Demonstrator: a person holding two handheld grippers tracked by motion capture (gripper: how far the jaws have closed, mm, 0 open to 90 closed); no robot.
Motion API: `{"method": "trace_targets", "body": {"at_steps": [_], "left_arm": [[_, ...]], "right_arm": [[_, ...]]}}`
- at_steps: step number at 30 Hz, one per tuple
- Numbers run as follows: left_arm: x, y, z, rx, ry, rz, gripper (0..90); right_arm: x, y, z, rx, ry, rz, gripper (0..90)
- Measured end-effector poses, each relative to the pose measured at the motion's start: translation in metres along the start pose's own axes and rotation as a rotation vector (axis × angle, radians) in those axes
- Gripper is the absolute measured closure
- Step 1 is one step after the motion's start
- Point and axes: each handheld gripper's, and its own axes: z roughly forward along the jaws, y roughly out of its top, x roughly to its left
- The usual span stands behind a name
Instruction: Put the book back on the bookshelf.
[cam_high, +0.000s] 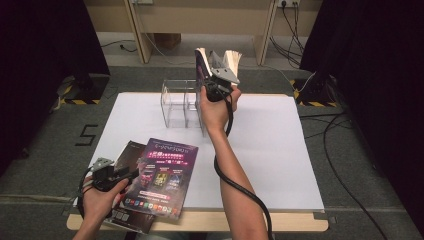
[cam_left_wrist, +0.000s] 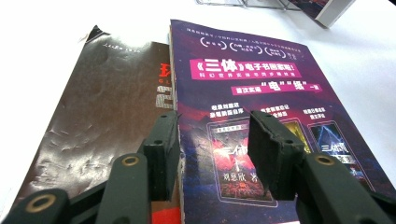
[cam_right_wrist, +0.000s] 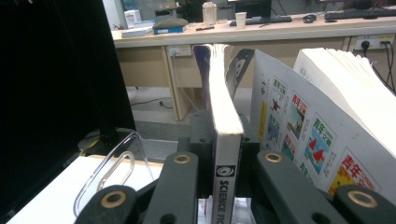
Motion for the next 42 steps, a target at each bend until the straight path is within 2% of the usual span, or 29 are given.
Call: {"method": "trace_targets", "body": {"at_steps": [7,12,17,19,20,22,29,36,39,40,42], "left_arm": [[0.001,0.000,0.000,-0.002,0.001,-0.001,53.1],[0.001,0.000,0.000,0.000,0.001,0.001,53.0],[0.001,-0.001,0.000,0.000,0.003,0.001,53.0],[0.000,-0.001,0.000,0.000,0.003,0.003,53.0],[0.000,-0.001,0.000,0.001,0.003,0.005,53.0],[-0.001,-0.001,0.000,0.002,0.002,0.005,53.0],[-0.002,-0.001,0.001,0.003,0.002,0.006,52.9],[-0.001,-0.001,0.000,0.002,0.003,0.008,52.9],[-0.001,-0.001,0.000,0.003,0.002,0.008,52.9],[-0.001,-0.001,0.000,0.002,0.001,0.008,52.9],[-0.001,-0.001,0.000,0.002,0.000,0.007,52.9]], "right_arm": [[0.002,-0.010,0.010,-0.016,-0.021,-0.013,83.1],[0.006,-0.015,0.009,-0.027,-0.034,-0.035,82.9],[0.004,-0.021,0.004,-0.025,-0.035,-0.036,82.5],[0.003,-0.021,0.001,-0.015,-0.017,-0.024,82.1],[0.002,-0.020,0.000,0.013,0.003,-0.027,80.9],[0.001,-0.019,-0.001,0.017,0.015,-0.020,80.2],[-0.006,-0.018,-0.005,0.052,0.027,-0.004,71.2],[-0.007,-0.013,-0.001,0.081,0.021,0.001,69.9],[-0.007,-0.010,0.002,0.108,0.020,0.002,70.1],[-0.007,-0.007,0.003,0.134,0.018,0.018,70.5],[-0.007,-0.006,0.004,0.144,0.018,0.022,70.7]]}}
